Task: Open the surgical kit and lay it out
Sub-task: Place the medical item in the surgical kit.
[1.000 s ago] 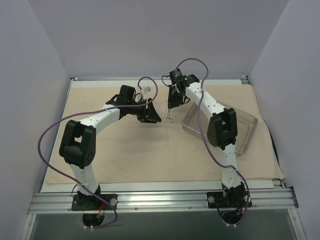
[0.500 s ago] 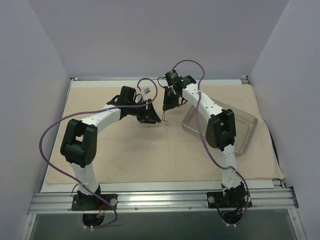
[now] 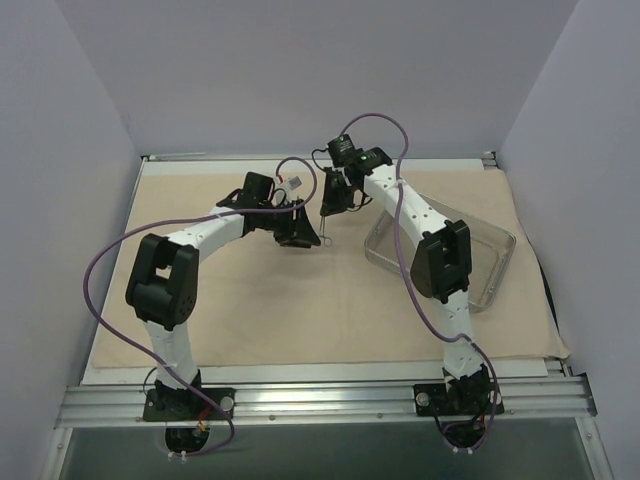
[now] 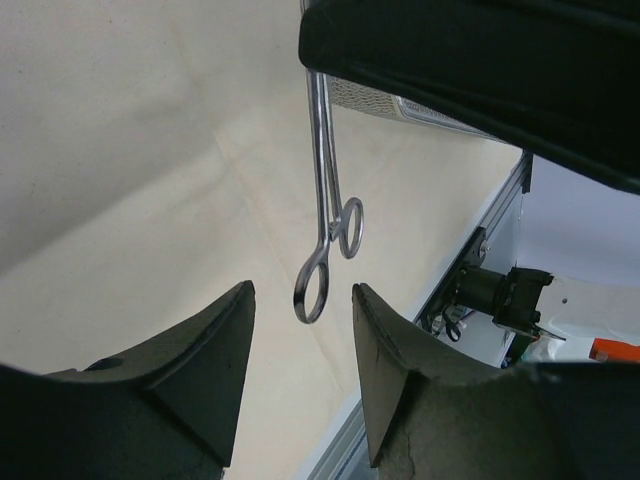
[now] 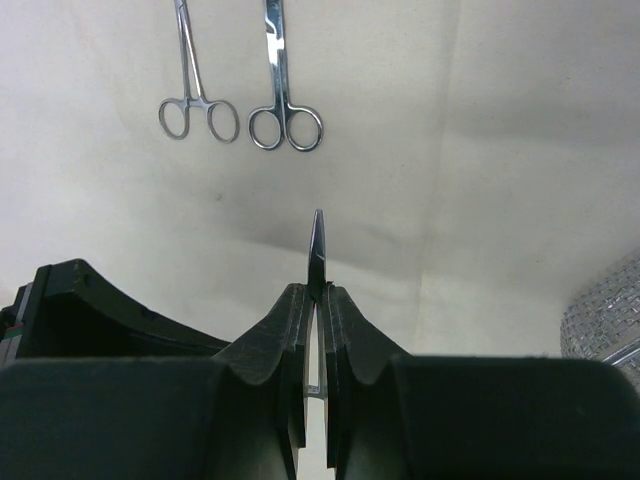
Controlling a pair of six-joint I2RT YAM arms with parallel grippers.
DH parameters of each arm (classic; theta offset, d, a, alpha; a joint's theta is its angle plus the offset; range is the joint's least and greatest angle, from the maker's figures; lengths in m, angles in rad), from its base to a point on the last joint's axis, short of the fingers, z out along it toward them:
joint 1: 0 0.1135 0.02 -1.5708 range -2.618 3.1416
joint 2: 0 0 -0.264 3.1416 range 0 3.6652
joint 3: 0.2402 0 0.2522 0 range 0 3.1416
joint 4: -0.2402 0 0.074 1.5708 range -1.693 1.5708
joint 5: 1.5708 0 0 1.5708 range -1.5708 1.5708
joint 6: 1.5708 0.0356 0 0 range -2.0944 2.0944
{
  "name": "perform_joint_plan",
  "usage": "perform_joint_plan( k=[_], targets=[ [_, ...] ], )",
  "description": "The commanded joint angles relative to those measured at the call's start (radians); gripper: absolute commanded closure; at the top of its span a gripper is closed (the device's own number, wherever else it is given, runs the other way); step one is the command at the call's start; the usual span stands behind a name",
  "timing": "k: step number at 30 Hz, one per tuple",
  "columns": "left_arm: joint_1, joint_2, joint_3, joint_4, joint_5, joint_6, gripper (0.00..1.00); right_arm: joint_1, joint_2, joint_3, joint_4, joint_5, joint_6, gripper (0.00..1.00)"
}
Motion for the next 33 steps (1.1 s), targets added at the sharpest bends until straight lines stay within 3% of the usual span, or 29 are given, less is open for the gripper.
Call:
perform_joint_plan(
  k=[1,3,5,7,8,10,11,12,13,15,22,27,33],
  targets=[
    [0.008,0.011,0.045,0.039,0.035,0.006,0.48,0.010,-0.064,0.039,-0.041,-0.013,0.015,1.00],
    [0.012,0.013,0.042,0.053,0.047,-0.005,0.50,0.011,-0.058,0.044,-0.043,-0.020,0.017,1.00],
    [0.018,0.017,0.038,0.076,0.069,-0.022,0.60,0.016,-0.052,0.050,-0.037,-0.027,0.020,1.00],
    [0.028,0.024,0.042,0.085,0.076,-0.028,0.77,0.018,-0.041,0.056,-0.035,-0.030,0.021,1.00],
    [0.031,0.022,0.039,0.092,0.081,-0.031,0.90,0.019,-0.038,0.064,-0.038,-0.035,0.021,1.00],
    [0.044,0.024,0.034,0.106,0.084,-0.032,0.98,0.019,-0.027,0.068,-0.035,-0.040,0.021,1.00],
    [0.051,0.024,0.034,0.106,0.084,-0.026,0.98,0.019,-0.023,0.071,-0.043,-0.043,0.021,0.95],
    [0.069,0.024,0.035,0.080,0.077,-0.017,0.98,0.011,-0.012,0.094,-0.056,-0.026,0.021,0.82],
    [0.081,0.016,0.035,0.065,0.063,-0.005,0.98,0.005,-0.010,0.105,-0.070,-0.008,0.020,0.60],
    [0.116,0.005,0.023,0.039,0.050,0.035,0.98,-0.025,-0.021,0.122,-0.090,0.035,0.001,0.51],
    [0.293,0.036,0.068,-0.130,0.027,0.221,0.98,-0.145,-0.101,0.041,-0.133,0.091,-0.066,0.48],
    [0.334,0.099,0.184,-0.258,-0.031,0.326,0.98,-0.183,-0.162,-0.067,-0.116,0.089,-0.085,0.48],
    [0.342,0.188,0.244,-0.286,-0.069,0.345,0.98,-0.205,-0.179,-0.122,-0.112,0.080,-0.101,0.48]
  ],
)
